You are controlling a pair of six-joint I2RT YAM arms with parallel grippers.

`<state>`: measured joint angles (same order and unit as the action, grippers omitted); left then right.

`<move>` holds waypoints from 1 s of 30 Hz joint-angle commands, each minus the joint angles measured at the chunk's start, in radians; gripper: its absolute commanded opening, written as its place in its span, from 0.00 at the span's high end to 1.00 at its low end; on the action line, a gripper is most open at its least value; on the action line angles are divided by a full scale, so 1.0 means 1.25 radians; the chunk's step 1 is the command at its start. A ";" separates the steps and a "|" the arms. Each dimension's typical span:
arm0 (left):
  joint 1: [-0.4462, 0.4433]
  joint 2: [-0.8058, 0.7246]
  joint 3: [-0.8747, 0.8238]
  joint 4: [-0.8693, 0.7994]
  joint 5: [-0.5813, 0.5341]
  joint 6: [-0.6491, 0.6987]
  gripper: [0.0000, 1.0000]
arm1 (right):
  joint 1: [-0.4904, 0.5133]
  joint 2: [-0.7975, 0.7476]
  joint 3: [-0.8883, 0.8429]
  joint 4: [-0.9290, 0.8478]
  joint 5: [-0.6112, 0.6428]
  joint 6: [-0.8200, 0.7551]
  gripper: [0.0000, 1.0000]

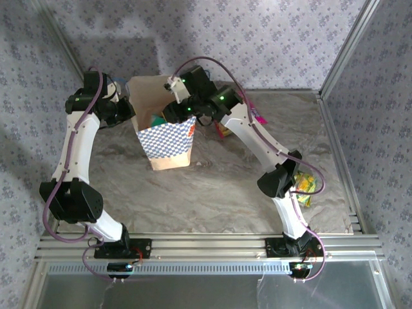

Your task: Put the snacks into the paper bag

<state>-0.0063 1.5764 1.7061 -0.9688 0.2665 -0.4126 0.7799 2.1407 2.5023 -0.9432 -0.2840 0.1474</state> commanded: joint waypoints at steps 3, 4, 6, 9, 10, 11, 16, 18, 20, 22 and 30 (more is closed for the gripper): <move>0.005 -0.003 0.005 -0.004 0.018 -0.011 0.89 | 0.006 -0.084 -0.067 0.040 0.017 -0.017 0.68; 0.004 -0.003 0.004 -0.004 0.018 -0.011 0.89 | 0.006 -0.093 -0.080 0.045 0.021 -0.017 0.68; 0.004 -0.003 0.004 -0.007 0.018 -0.011 0.89 | 0.004 -0.114 -0.106 0.054 0.030 -0.016 0.68; 0.003 -0.003 0.006 -0.008 0.017 -0.012 0.89 | 0.003 -0.146 -0.149 0.064 0.043 -0.016 0.67; 0.002 -0.004 0.005 -0.008 0.017 -0.012 0.89 | 0.001 -0.155 -0.163 0.068 0.048 -0.016 0.67; 0.001 -0.004 0.006 -0.008 0.017 -0.012 0.89 | 0.001 -0.169 -0.182 0.076 0.056 -0.016 0.67; -0.002 -0.003 0.008 -0.007 0.015 -0.016 0.89 | -0.003 -0.240 -0.288 0.114 0.076 -0.004 0.66; -0.004 -0.003 0.008 -0.005 0.015 -0.018 0.89 | -0.005 -0.273 -0.335 0.133 0.085 0.000 0.65; -0.005 -0.003 0.011 -0.006 0.013 -0.018 0.89 | -0.009 -0.308 -0.381 0.149 0.098 0.003 0.64; -0.007 -0.003 0.013 -0.009 0.010 -0.018 0.89 | -0.015 -0.341 -0.426 0.159 0.112 0.008 0.65; -0.016 -0.003 0.021 -0.016 0.006 -0.016 0.89 | -0.059 -0.467 -0.602 0.193 0.145 0.063 0.66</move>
<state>-0.0170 1.5764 1.7061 -0.9695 0.2657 -0.4305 0.7208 1.6154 1.7977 -0.7319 -0.1371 0.1875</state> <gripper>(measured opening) 0.109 0.346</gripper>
